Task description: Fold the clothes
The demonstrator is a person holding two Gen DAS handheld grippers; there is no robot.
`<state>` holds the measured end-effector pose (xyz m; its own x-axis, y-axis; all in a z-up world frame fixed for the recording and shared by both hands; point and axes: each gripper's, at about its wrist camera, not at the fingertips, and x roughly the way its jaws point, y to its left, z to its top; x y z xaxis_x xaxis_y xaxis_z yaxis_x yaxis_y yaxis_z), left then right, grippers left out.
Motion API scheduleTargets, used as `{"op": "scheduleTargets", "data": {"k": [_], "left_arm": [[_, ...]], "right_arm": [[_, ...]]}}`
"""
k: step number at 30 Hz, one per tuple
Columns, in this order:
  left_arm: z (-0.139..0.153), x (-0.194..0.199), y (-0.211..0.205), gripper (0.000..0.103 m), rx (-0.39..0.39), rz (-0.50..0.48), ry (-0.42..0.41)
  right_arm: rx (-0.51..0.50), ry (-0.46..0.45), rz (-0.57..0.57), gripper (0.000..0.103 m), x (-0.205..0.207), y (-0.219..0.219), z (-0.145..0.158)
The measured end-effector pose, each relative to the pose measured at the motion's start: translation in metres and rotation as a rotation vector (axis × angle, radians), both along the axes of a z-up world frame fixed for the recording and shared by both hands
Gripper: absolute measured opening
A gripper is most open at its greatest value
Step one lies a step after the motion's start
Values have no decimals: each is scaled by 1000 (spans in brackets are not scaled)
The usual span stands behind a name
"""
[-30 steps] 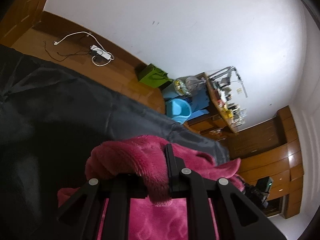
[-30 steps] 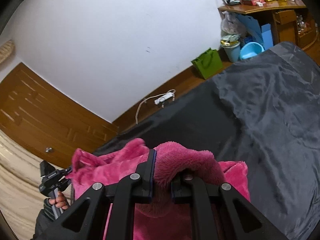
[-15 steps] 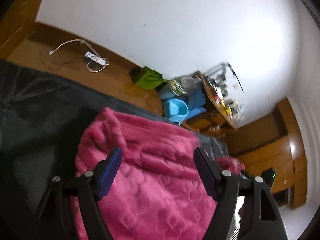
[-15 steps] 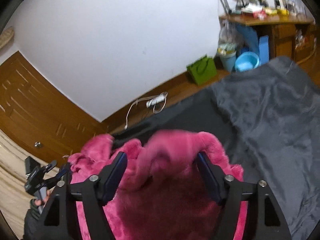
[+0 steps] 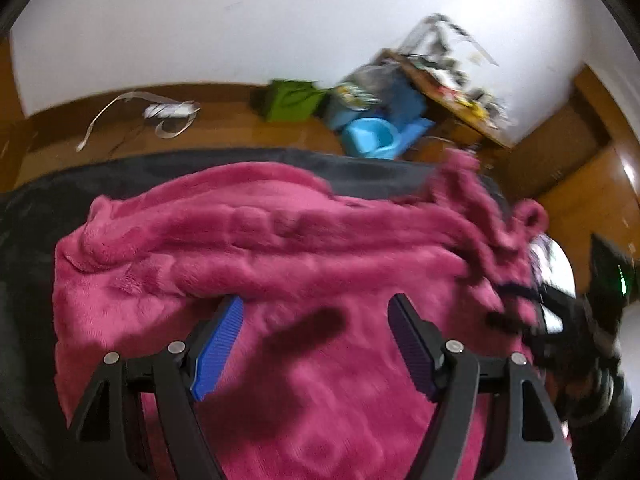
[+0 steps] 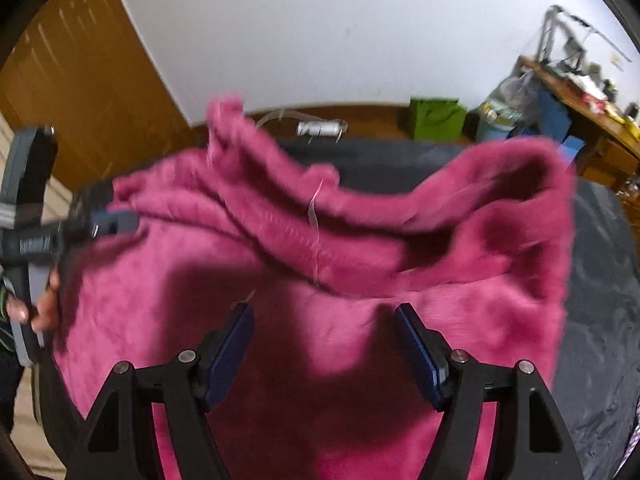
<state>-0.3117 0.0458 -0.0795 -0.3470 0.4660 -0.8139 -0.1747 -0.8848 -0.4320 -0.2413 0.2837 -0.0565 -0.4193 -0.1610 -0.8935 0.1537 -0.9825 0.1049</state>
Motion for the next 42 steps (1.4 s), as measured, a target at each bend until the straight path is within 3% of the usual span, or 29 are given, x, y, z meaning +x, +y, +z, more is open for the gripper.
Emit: {"op": "scheduleTargets", "data": {"k": [4,9,14,20,24,28,31,36,42], "left_arm": [[-11,-17,-16,78,42,112,-40],[-29,-18,-23,79,40,156,-63],[-43,-19,-22,82,23,166,-57],[-44,-21,-16,83,-8,144,-38],[-22,-6,-16,83,-30,127,-11],[1,10,-15,83,-53,109,17],[12,30,-10,83,-72,83,18],[7,67,7,83,-146,26,29],[-16,75,12,83,-205,21,36]], "right_arm": [[38,39,-98,74,-25,12,-3],[2,51,-227,74,-55,40,-8],[33,-37,-194,74,-65,38,-40],[20,-45,-186,74,-58,41,-41],[10,-6,-197,74,-47,39,-18],[-16,61,-134,74,-14,14,22],[8,46,-81,74,8,-11,30],[19,25,-26,74,38,-37,15],[9,-30,-47,78,41,-34,-13]]}}
